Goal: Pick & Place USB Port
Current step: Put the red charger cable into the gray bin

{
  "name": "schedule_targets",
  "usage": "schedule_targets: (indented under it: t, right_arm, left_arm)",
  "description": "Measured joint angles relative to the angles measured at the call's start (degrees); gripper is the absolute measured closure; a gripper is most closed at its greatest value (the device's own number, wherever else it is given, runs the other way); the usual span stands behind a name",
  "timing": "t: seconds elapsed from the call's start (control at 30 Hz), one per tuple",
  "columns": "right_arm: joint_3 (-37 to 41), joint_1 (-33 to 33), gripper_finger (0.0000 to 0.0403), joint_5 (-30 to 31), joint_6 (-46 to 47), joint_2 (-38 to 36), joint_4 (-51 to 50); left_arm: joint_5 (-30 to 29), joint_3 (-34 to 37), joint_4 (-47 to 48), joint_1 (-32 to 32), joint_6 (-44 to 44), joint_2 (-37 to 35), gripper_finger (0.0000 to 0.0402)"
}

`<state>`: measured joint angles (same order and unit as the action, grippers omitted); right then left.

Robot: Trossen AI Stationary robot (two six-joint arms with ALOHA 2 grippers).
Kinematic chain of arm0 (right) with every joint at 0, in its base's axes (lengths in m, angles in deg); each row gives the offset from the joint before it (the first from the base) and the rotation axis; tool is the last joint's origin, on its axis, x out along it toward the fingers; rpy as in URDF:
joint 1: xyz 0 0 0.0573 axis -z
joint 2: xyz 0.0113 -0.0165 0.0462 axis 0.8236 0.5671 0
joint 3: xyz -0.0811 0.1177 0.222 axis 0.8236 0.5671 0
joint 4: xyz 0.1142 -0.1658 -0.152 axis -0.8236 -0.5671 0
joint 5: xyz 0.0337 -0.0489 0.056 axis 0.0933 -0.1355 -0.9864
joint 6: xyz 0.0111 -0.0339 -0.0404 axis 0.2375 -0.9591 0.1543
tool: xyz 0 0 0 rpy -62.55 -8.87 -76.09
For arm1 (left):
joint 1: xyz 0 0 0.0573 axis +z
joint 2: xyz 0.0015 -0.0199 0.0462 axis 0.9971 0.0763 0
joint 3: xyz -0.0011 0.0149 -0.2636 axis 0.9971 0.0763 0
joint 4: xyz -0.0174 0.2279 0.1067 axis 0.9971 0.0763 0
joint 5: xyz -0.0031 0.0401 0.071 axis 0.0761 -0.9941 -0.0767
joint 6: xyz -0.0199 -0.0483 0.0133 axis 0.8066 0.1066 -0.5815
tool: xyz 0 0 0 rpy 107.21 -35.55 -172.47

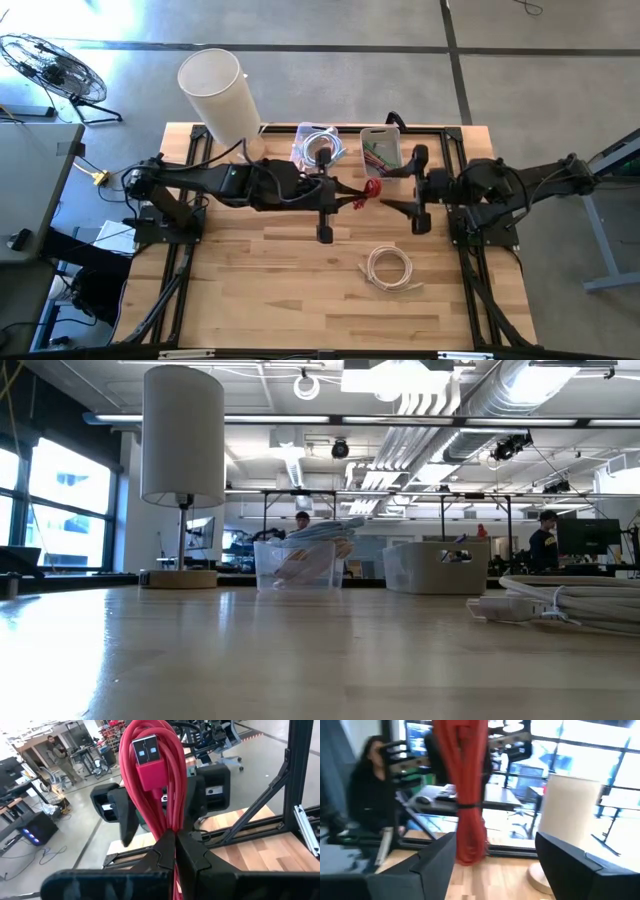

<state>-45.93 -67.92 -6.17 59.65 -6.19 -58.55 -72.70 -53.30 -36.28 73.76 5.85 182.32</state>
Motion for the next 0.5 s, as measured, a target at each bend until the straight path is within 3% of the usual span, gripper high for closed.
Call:
schedule_targets:
  t: [0.2,0.5]
  right_arm:
    - [0.00,0.48,0.0135,-3.44,-0.60,1.60,0.42]
    - [0.00,0.48,0.0139,-4.64,-1.79,4.37,1.34]
  left_arm:
    - [0.10,-0.04,-0.41,1.02,-1.19,0.87,0.0401]
    - [6.05,-0.05,-2.77,3.72,-0.07,3.51,0.0401]
